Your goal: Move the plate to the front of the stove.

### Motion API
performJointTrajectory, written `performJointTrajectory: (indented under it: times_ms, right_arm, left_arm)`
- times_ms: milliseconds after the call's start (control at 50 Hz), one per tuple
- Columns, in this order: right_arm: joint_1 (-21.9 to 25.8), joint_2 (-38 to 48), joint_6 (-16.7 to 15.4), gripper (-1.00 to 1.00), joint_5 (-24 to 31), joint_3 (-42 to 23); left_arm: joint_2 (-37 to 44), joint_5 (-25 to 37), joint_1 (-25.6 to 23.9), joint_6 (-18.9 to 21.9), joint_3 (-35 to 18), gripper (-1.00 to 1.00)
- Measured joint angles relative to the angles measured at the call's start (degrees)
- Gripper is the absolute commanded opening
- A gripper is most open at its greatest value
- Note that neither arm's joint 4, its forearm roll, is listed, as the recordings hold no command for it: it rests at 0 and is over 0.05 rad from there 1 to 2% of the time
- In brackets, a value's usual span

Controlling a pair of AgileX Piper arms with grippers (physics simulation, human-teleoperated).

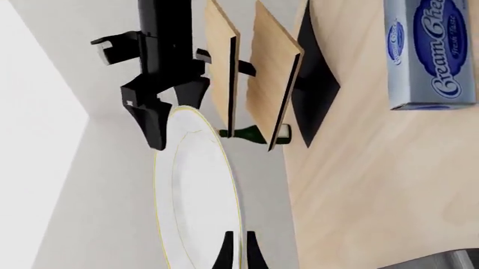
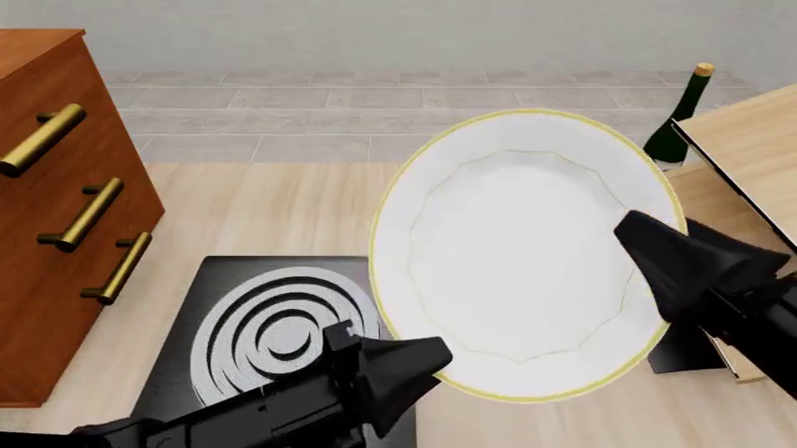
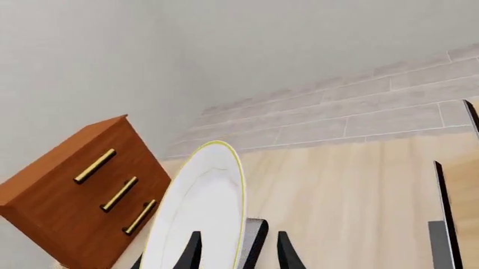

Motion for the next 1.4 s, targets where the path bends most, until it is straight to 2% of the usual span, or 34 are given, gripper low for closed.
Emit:
performJointTrajectory:
  times_ms: [340,360,900,920,1200,1400]
  right_arm:
    - [1.4,2.1,2.4,1.0,-3.9,1.5]
    - [1.5,2.2,2.5,-1.0,-4.1,1.6]
    - [2.7,2.2,4.4,-1.0,-6.0,2.6]
    - [2.7,2.2,4.4,-1.0,-6.0,2.6]
    - [2.7,1.4,4.6,-1.0,-5.4,2.8]
    - [0.3,1.9,4.8,-1.0,-5.0,1.0]
  left_arm:
    - [0.0,-0.7,-1.4,-0.1,0.5,-1.0]
    - [0.0,-0.7,-1.4,-0.1,0.5,-1.0]
    - [0.8,-1.6,-2.4,0.2,1.0,-1.0]
    - [0.7,-1.6,-2.4,0.2,1.0,1.0]
    - [0.2,-3.0,-2.2,0.8,0.7,1.0]
    - [-2.5,-2.4,-2.1,1.0,1.3,1.0]
